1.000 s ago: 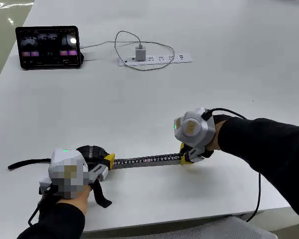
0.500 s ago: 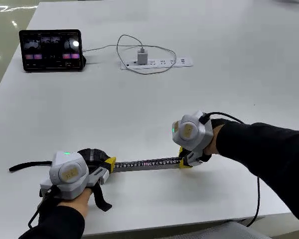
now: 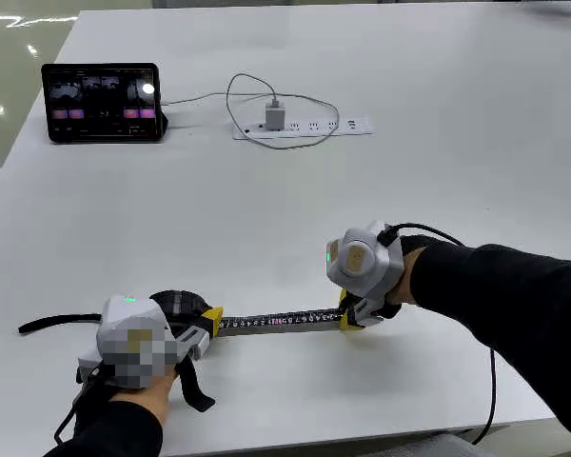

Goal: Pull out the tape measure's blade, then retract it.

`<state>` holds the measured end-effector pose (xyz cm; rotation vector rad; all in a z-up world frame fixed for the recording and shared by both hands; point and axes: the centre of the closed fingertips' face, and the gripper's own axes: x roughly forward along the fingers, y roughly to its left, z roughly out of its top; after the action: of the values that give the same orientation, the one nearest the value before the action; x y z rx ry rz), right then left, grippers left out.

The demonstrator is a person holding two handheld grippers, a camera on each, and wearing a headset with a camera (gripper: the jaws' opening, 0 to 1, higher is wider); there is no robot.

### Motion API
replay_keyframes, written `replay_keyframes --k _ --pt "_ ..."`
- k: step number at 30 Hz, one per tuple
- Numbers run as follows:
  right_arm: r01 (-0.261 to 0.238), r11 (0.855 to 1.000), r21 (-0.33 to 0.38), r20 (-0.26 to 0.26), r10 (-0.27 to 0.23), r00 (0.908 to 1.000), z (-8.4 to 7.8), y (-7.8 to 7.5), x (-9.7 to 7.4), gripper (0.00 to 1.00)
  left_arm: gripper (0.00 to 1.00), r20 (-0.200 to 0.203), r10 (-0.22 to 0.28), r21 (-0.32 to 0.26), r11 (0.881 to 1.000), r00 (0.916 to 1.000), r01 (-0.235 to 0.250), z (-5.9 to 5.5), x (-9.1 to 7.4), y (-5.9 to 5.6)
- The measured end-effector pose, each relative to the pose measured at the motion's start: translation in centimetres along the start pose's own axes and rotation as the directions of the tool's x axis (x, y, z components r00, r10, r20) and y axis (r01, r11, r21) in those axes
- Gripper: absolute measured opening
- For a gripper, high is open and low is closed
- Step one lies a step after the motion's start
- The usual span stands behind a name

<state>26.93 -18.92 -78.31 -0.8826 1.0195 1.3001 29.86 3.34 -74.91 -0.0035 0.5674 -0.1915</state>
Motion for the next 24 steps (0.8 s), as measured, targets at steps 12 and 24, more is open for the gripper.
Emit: replay_keyframes --k 12,24 --pt "0.003 1.000 0.016 0.001 -0.003 1.0000 0.5 0.0 0.1 0.10 0.63 0.000 -0.001 0.000 1.000 1.0000 0.001 0.0 -0.1 0.0" --pt "0.005 1.000 0.012 0.001 -0.005 1.0000 1.1 0.0 0.3 0.10 0.63 -0.002 -0.002 -0.001 1.000 1.0000 0.002 0.0 -0.1 0.0"
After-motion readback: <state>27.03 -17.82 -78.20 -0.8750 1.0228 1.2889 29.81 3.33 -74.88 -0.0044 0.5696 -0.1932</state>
